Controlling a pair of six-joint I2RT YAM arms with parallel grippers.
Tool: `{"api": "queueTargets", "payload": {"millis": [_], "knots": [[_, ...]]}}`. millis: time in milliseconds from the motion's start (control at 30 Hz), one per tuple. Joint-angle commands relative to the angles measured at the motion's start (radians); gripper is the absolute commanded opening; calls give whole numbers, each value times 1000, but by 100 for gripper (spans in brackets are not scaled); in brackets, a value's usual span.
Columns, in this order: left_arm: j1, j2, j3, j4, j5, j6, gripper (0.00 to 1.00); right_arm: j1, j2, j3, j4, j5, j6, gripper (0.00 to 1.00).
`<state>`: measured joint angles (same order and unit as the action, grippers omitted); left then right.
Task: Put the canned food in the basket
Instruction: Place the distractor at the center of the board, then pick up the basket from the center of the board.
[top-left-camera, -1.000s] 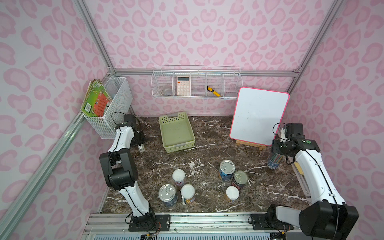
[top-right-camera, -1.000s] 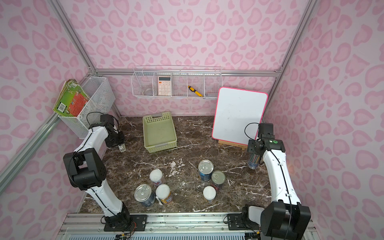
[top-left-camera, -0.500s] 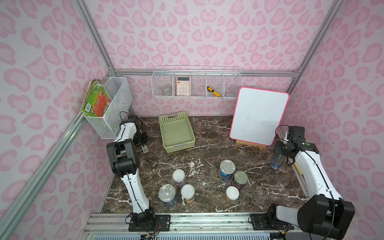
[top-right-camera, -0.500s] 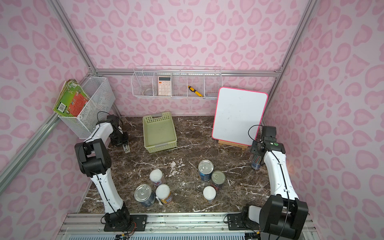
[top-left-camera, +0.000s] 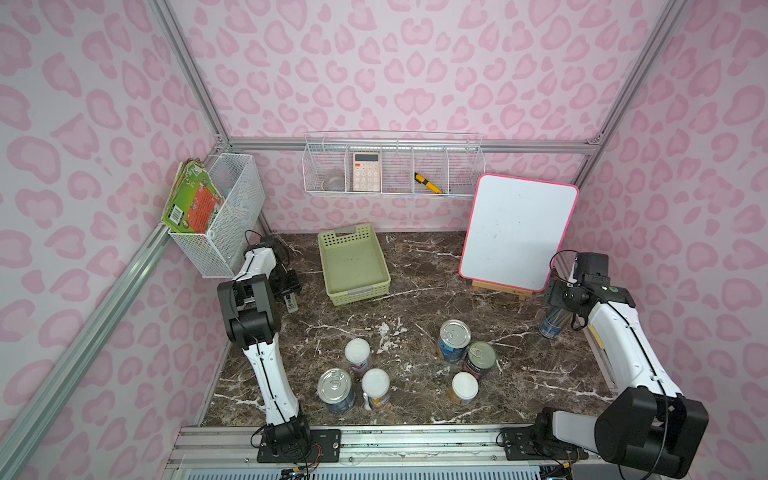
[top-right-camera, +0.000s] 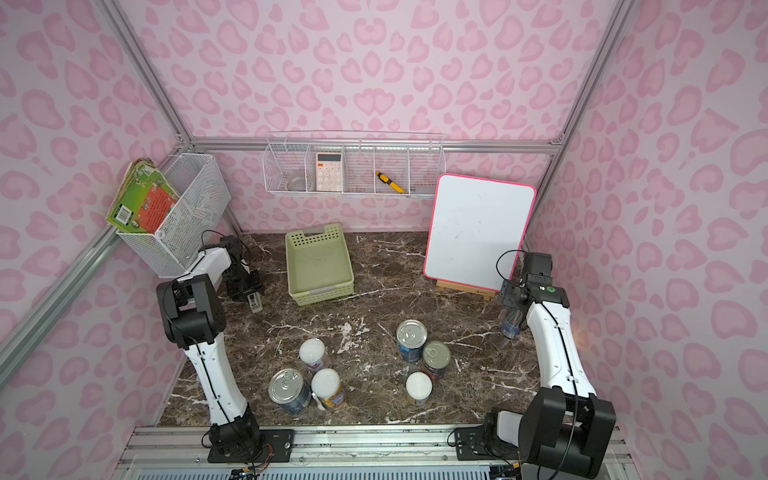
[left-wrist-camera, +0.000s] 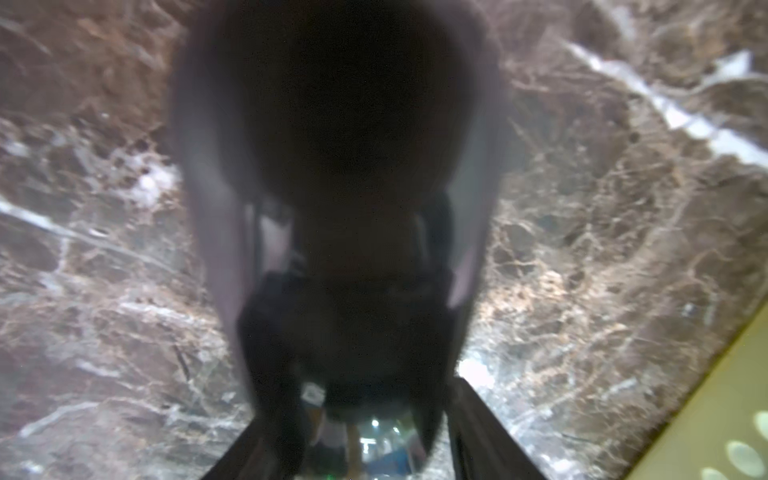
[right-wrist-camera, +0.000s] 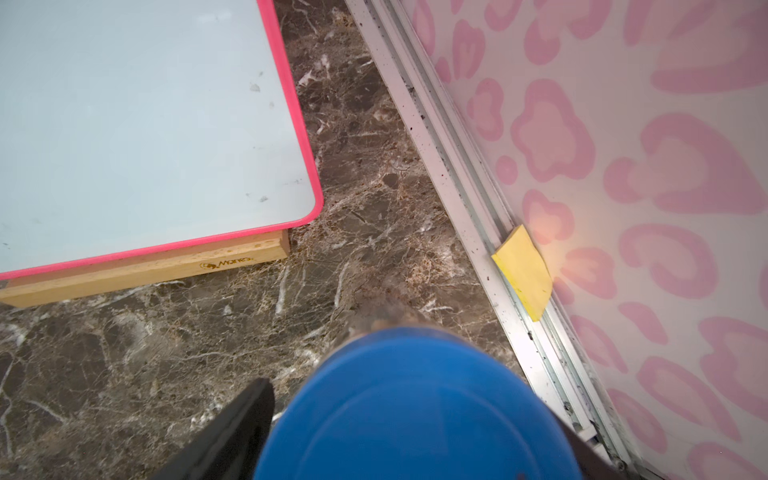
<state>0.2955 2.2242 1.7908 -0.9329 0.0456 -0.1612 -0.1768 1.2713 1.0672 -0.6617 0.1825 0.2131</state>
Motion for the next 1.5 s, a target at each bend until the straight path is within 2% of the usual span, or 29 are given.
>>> {"api": "queueTargets", "payload": {"millis": [0, 133, 167, 200, 233, 433, 567, 633, 733, 900, 1067, 1167, 1300, 1467], "knots": [[1, -31, 2, -17, 37, -15, 62, 2, -5, 8, 12, -2, 0, 90], [-4, -115, -12, -7, 53, -26, 65, 2, -27, 23, 5, 10, -4, 94], [-5, -138, -8, -13, 61, -27, 68, 2, -31, 30, 0, 12, -6, 95], [-6, -160, -6, -14, 67, -28, 86, 2, -36, 40, -1, 15, -7, 95], [-6, -178, -2, -16, 73, -30, 88, 2, -41, 46, -1, 11, -9, 95], [-46, -278, 25, -39, 98, -21, 92, 4, -73, 134, -18, 1, -35, 96], [-116, -328, 21, -24, 170, 37, 93, 13, -115, 192, -27, -87, -45, 96], [-158, -324, 42, -38, 163, 48, 94, 36, -136, 215, -24, -127, -43, 96], [-186, -272, 89, -73, 141, 23, 94, 126, -169, 250, -19, -146, -33, 95], [-216, -177, 152, -106, 127, 17, 92, 386, -139, 365, -45, -98, 20, 92], [-238, -86, 210, -125, 120, 12, 84, 705, -3, 455, 1, -73, 57, 89], [-246, -46, 219, -110, 116, 9, 72, 818, 138, 515, 39, -109, 68, 86], [-246, 4, 226, -112, 107, 6, 53, 902, 320, 562, 135, -129, 67, 81], [-250, 39, 223, -95, 123, 6, 30, 902, 572, 719, 135, -184, 50, 80]]}}
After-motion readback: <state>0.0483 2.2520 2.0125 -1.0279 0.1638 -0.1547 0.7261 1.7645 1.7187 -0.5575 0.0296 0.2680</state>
